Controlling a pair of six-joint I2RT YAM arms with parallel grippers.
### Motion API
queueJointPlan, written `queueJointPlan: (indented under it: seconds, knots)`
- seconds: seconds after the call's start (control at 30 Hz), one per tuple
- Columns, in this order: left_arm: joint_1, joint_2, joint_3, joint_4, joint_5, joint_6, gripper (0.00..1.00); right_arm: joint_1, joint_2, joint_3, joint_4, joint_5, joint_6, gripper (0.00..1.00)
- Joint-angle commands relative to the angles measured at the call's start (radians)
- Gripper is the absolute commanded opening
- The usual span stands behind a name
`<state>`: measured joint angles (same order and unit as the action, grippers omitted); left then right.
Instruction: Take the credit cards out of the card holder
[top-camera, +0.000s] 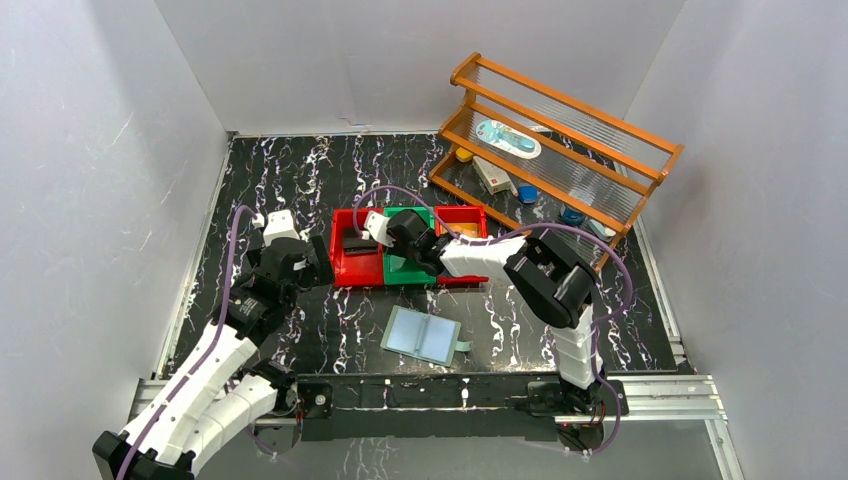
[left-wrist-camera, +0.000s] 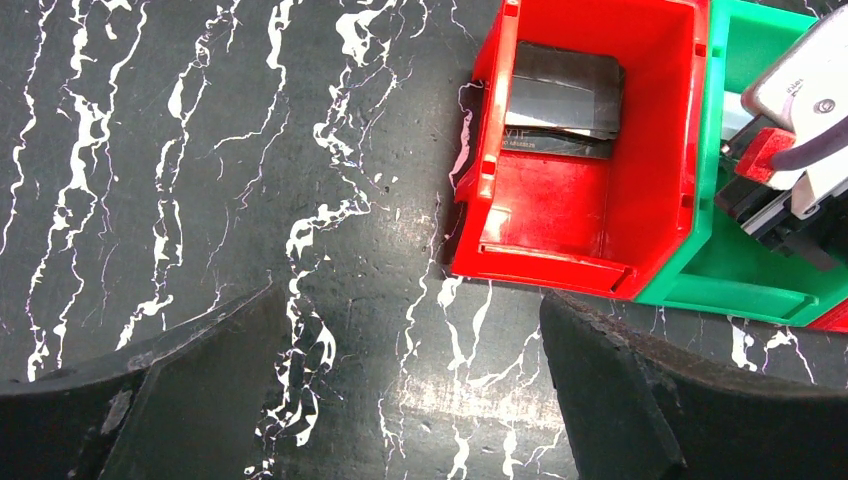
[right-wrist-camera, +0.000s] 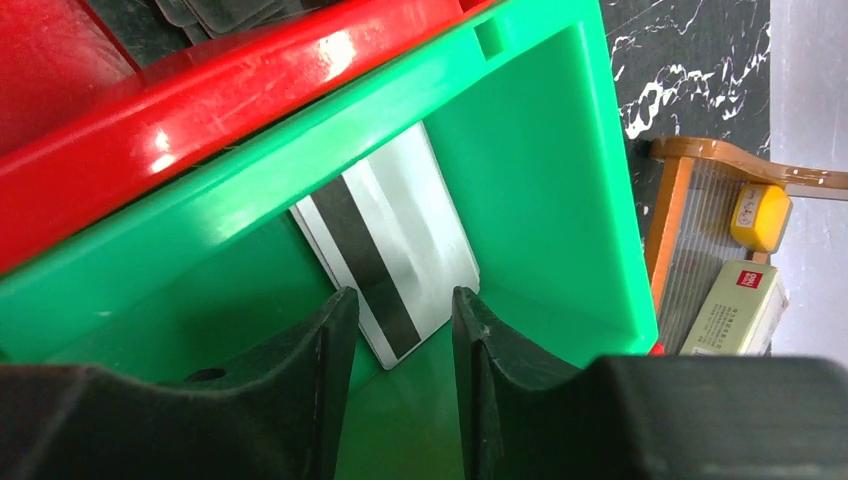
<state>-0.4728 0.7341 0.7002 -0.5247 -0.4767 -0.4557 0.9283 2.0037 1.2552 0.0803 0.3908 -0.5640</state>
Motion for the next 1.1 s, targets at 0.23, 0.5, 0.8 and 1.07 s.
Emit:
queueJointPlan:
  seconds: [0.23, 0.5, 0.8, 1.07]
  knots:
    - [0.003, -0.014, 0.023, -0.007, -0.013, 0.008, 0.98, -0.008, -0.248, -0.014, -0.028, -0.104, 0.259, 0.6]
    - [0.004, -0.042, 0.021, -0.008, -0.034, 0.001, 0.98, -0.009, -0.442, -0.079, -0.149, -0.136, 0.795, 0.77]
    - [0.003, -0.048, 0.019, -0.007, -0.031, -0.001, 0.98, 0.028, -0.493, -0.174, -0.263, -0.081, 1.341, 0.84]
    - [0.003, -0.054, 0.019, -0.006, -0.025, -0.001, 0.98, 0.328, -0.317, 0.002, -0.722, 0.351, 1.702, 0.86]
